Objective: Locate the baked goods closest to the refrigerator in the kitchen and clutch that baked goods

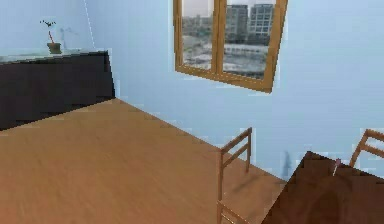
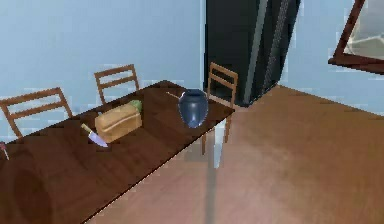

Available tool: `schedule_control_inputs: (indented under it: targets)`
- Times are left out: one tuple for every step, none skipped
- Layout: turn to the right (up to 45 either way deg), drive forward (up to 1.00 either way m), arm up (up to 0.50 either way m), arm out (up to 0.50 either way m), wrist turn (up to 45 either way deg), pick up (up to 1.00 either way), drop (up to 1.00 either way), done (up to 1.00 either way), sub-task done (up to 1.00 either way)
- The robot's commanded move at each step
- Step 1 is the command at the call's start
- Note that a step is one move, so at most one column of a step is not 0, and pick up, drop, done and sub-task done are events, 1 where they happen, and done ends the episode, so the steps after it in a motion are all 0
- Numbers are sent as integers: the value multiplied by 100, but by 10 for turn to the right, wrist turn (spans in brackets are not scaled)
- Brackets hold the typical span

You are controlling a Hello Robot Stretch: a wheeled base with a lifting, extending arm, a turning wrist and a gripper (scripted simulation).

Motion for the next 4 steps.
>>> schedule_control_inputs:
  targets:
    - [-180, 0, 0, 0, 0, 0, 0, 0, 0]
    - [450, 0, 0, 0, 0, 0, 0, 0, 0]
    - [150, 0, 0, 0, 0, 0, 0, 0, 0]
    - [0, 35, 0, 0, 0, 0, 0, 0, 0]
